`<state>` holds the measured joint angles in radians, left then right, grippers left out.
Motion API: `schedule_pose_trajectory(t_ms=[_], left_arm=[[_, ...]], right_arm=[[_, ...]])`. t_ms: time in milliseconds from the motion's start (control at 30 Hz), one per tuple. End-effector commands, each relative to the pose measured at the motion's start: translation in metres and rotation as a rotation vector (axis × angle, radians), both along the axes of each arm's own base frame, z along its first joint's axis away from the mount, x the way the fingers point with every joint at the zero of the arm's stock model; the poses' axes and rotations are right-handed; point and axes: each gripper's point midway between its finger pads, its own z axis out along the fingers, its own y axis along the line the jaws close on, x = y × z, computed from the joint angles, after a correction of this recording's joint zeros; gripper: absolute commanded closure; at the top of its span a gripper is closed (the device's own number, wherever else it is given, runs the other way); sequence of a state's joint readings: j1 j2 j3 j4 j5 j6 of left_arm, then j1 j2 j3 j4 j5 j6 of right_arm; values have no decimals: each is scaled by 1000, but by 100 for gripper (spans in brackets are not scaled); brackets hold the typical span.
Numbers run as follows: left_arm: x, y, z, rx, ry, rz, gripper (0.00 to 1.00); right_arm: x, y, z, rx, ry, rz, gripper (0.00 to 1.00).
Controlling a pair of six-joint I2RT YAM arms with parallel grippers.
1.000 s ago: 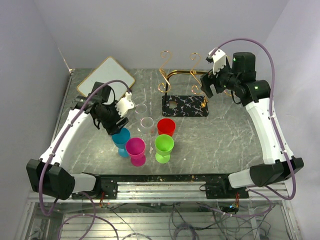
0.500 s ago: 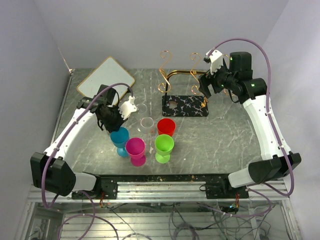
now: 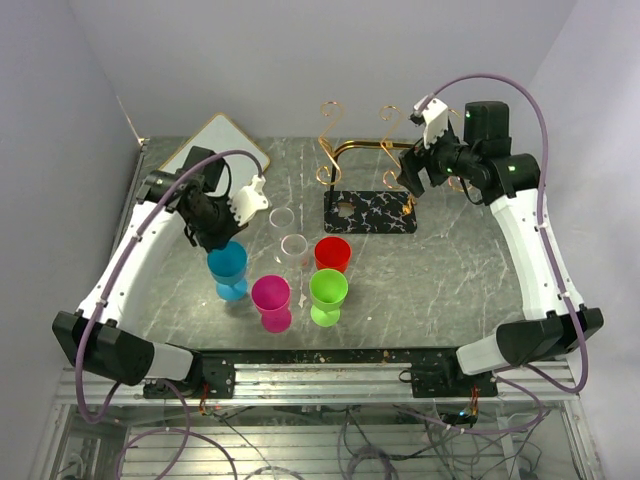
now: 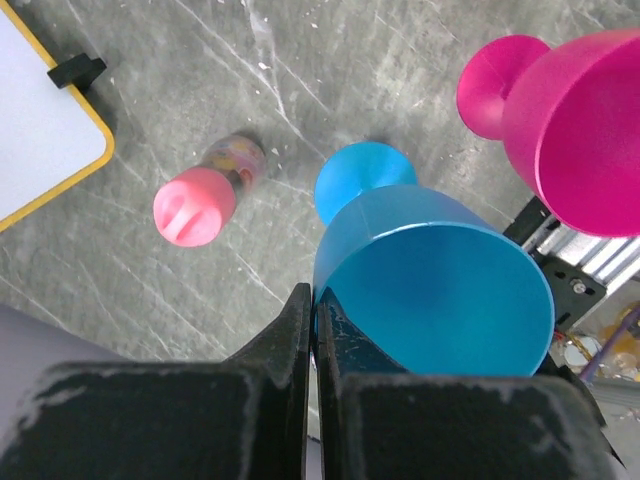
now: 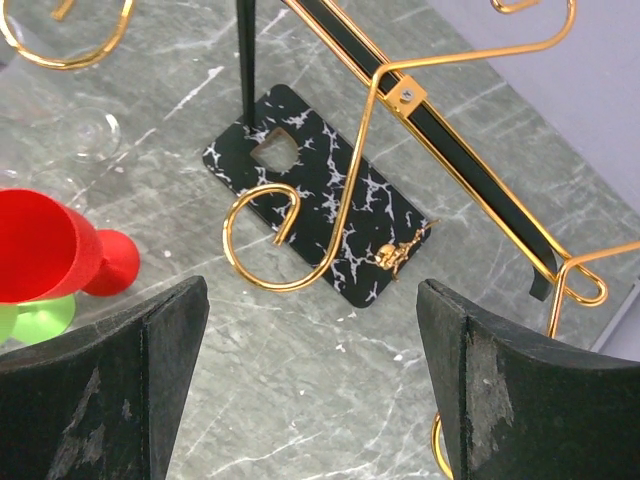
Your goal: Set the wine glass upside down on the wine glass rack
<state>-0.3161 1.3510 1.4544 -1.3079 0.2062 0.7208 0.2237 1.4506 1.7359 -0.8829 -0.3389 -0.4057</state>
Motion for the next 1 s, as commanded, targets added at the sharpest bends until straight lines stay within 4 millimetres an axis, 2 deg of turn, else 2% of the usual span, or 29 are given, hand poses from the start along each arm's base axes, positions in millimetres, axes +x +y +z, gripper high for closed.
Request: schedule_pose_trajectory(t_ms=[0,133,267,333,467,633,767,867,967], left_arm=[[-21,6,25,13,38,24,93],[-12,7,76,-39,-157,50,93],[3,8,147,-133,-453,98,93],[8,0,174,-209,-541,98,93],[21,-23,211,-347,-618,74,93],[38,-51,276,-602,-780,86,93],[37,-76,312,-794,-773,47,93],[38,-87,324,-883,-764,32,93],[39,-94,329,-922,-768,6,93]], right_arm=[[-20,9,29,57,-40,103,15],[-30,12,41,92,-56,154,14],[-38,19,52,126,-75,200,13],[-35,21,56,138,-83,196,13],[-27,29,69,200,-94,192,13],[-29,59,104,298,-191,267,13],[-29,83,120,436,-214,307,13],[-28,106,118,523,-144,351,14],[-23,121,116,616,-94,326,14]])
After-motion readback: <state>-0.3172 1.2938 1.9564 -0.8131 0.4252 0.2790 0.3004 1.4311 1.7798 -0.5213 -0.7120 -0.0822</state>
